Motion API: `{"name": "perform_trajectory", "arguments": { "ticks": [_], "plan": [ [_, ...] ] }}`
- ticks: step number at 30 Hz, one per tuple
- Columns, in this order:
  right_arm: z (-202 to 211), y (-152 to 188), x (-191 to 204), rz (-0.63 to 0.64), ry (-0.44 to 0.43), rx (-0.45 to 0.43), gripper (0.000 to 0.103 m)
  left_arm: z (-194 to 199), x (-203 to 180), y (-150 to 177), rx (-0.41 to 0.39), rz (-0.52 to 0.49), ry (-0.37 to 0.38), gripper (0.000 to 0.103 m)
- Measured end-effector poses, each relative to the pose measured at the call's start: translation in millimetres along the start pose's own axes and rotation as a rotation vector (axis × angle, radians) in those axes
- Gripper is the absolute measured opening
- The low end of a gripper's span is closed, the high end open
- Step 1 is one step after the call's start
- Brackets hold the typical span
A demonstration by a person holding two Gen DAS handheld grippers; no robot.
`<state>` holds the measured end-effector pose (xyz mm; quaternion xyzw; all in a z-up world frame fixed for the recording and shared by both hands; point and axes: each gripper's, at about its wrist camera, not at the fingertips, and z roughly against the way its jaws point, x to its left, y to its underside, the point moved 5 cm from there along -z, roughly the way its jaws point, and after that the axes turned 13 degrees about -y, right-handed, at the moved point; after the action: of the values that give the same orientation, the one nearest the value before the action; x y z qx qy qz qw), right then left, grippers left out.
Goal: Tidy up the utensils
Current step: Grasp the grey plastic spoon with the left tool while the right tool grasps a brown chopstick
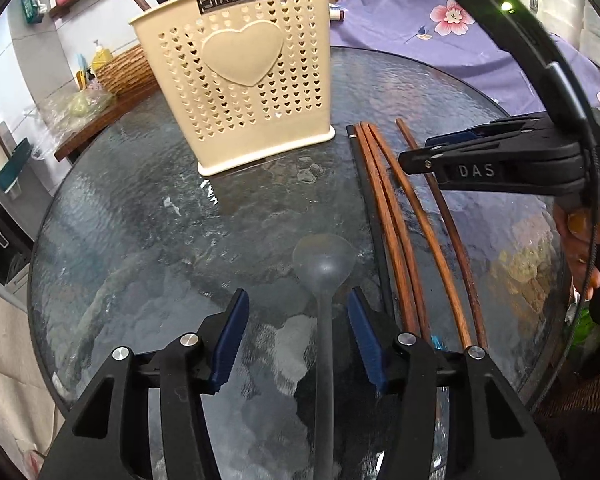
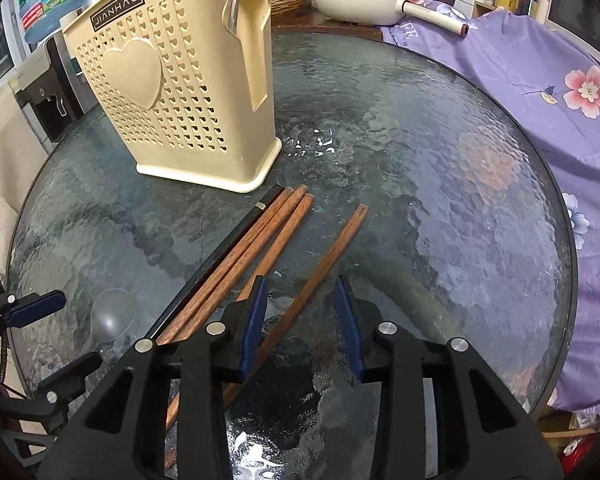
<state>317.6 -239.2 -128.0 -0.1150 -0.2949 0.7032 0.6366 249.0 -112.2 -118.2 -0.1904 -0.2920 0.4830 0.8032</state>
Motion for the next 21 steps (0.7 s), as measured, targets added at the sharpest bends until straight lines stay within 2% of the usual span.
{"name": "perform_trajectory", "arguments": {
  "ticks": [12, 18, 21],
  "plan": [
    [-4.4, -10.9, -4.7, -0.040, -0.028, -0.008, 0.023, -16.0, -5.3, -24.5, 0.032, 0.043, 0.071, 0.036],
    [-8.9, -17.7, -8.6, -0.056, -0.022, -0.007, 0.015, -18.4, -6.0, -27.9, 0.042, 0.050, 0.069, 0.035],
    [-11.3, -22.2, -11.7, -0.074, -0.032, -0.008, 0.014, -20.5, -4.8, -31.2, 0.046, 0.053, 0.066, 0.035]
  ]
}}
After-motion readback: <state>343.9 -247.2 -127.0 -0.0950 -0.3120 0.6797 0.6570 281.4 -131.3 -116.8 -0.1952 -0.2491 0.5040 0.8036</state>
